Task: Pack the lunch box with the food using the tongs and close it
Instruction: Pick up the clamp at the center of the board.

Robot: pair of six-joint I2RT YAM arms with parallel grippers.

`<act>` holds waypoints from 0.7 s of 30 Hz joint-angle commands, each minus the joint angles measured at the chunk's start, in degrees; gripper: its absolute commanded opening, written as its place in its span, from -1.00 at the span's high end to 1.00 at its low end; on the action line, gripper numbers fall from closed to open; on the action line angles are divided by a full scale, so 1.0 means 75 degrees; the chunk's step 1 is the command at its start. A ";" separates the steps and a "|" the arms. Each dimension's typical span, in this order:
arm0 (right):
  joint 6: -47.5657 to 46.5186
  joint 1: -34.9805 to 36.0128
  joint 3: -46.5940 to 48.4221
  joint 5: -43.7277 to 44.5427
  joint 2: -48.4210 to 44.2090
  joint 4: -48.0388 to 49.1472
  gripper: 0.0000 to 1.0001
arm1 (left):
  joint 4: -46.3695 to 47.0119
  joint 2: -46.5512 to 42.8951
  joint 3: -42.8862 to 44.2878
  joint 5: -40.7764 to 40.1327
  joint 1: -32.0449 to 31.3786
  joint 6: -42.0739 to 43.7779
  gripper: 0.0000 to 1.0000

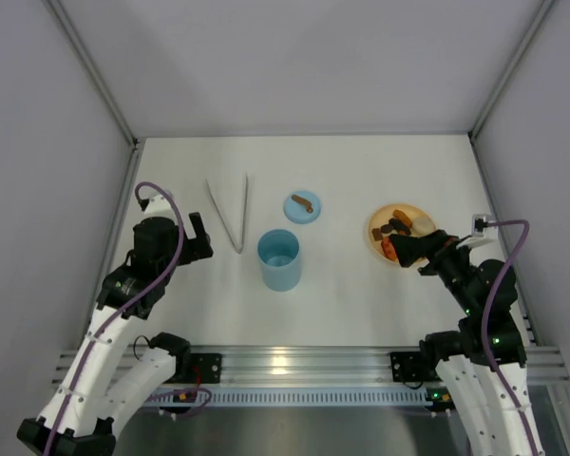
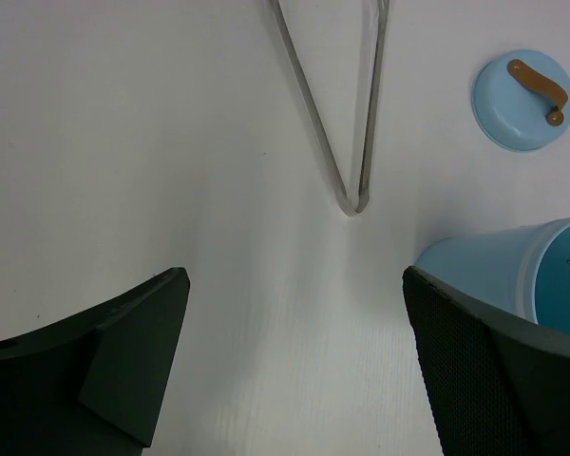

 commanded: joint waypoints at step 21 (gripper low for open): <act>-0.0186 -0.0093 0.0569 -0.0070 0.0303 -0.0267 -0.99 | 0.0763 0.2686 0.0727 -0.0515 0.0097 -0.1880 -0.98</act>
